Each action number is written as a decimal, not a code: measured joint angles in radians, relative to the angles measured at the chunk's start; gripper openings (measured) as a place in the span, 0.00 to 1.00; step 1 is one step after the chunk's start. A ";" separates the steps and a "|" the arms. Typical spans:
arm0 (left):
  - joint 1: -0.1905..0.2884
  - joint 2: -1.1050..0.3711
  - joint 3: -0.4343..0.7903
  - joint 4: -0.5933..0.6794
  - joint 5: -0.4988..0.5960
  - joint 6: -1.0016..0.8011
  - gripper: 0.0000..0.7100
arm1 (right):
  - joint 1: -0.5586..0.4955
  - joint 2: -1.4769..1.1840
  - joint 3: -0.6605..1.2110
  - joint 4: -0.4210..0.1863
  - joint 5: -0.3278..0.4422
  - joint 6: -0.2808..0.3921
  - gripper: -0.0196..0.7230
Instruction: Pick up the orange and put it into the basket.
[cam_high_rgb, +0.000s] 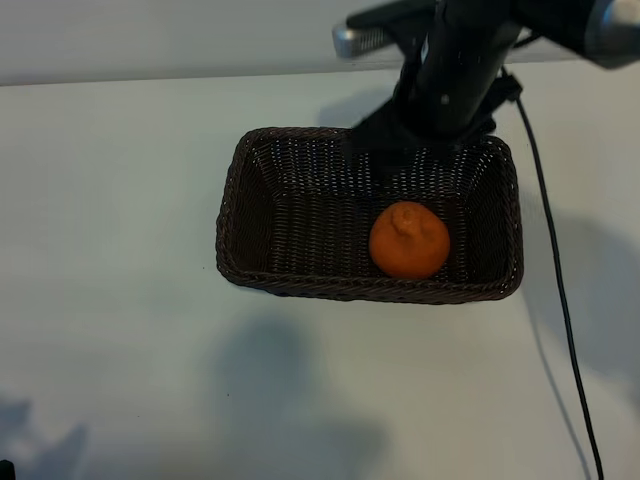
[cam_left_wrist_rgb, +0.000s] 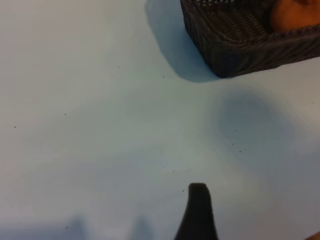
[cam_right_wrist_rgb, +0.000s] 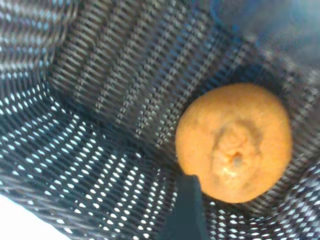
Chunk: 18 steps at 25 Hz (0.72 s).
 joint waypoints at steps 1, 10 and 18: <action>0.000 0.000 0.000 0.000 0.000 0.000 0.83 | -0.004 0.000 -0.026 -0.013 0.018 0.000 0.82; 0.000 0.000 0.000 0.000 0.000 0.000 0.83 | -0.213 -0.001 -0.090 -0.054 0.071 -0.010 0.80; 0.000 0.000 0.000 0.000 0.000 0.003 0.83 | -0.501 -0.001 -0.090 -0.068 0.073 -0.042 0.80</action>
